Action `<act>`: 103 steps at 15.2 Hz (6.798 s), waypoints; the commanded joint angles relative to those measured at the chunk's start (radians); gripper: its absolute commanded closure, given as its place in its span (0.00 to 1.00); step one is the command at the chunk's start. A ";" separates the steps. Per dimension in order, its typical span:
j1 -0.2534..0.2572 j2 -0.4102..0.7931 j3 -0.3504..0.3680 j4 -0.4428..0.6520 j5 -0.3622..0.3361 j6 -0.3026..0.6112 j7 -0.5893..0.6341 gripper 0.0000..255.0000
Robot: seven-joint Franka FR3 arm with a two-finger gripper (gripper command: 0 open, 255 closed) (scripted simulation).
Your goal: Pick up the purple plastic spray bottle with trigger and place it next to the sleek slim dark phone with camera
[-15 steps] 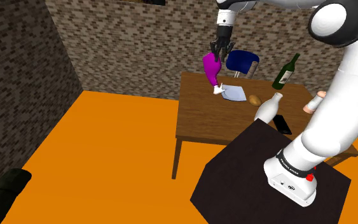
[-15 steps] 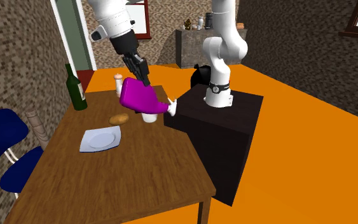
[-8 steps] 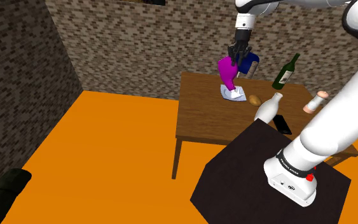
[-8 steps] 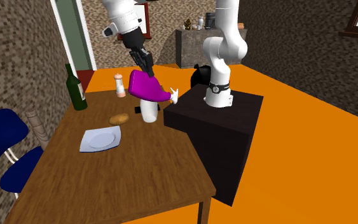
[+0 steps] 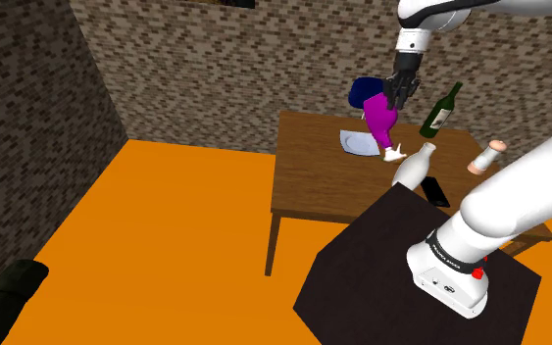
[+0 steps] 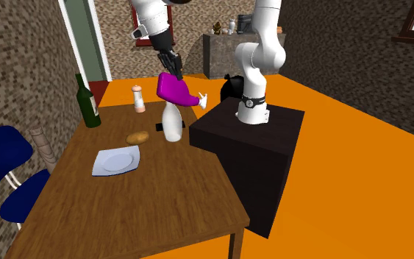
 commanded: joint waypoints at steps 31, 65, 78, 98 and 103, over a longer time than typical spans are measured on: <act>-0.260 -0.241 -0.321 -0.328 -0.333 0.133 -0.410 1.00; -0.233 0.171 -0.402 -0.502 -0.187 0.686 -0.508 1.00; -0.328 0.407 -0.213 -0.088 0.013 0.328 -1.760 0.00; -0.332 0.430 -0.208 -0.142 0.025 0.403 -1.768 1.00; -0.330 0.418 -0.210 -0.142 0.019 0.392 -1.765 1.00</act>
